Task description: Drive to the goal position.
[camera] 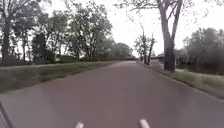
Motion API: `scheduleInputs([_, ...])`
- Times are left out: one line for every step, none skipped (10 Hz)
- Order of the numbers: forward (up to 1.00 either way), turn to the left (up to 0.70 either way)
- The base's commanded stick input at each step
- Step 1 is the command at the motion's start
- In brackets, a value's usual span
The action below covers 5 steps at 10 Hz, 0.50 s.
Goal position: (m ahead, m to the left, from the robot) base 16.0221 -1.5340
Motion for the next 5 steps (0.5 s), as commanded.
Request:
scheduleInputs([0.70,0.00])
scheduleInputs([0.70,0.00])
scheduleInputs([0.70,0.00])
scheduleInputs([0.70,0.00])
scheduleInputs([0.70,0.00])
